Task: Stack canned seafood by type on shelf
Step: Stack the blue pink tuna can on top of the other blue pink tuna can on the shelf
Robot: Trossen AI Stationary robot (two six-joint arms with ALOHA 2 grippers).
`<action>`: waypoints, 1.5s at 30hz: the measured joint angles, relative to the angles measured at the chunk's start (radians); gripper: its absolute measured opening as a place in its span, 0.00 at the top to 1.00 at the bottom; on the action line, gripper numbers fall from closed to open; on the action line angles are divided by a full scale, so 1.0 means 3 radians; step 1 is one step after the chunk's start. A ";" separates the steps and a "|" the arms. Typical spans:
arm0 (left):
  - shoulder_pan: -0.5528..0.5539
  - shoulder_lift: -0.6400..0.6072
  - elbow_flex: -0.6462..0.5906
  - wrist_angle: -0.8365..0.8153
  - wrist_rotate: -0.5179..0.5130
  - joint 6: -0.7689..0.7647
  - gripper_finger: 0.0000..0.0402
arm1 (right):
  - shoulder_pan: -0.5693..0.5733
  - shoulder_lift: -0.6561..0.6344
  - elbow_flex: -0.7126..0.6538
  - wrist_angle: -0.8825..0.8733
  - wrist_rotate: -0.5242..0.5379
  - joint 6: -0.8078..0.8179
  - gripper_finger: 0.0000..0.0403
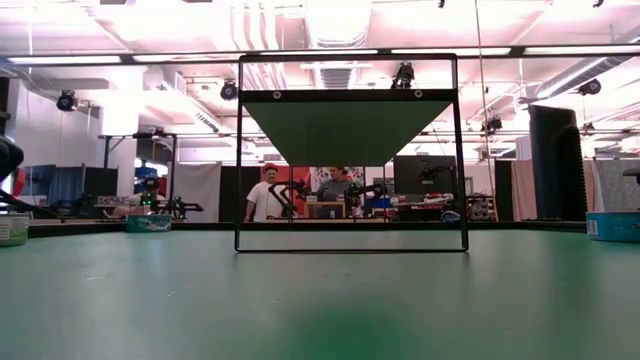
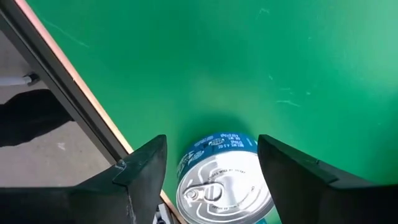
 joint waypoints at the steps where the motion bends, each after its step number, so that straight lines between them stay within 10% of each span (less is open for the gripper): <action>1: 0.0018 0.0000 0.0000 -0.0006 0.0037 0.0004 0.01 | -0.0003 0.0000 0.0000 0.0000 0.0001 -0.0015 0.39; 45: 0.0232 -0.0024 0.0000 0.0030 0.0307 -0.0168 0.02 | -0.0002 0.0000 -0.0001 -0.0005 0.0092 -0.0003 0.30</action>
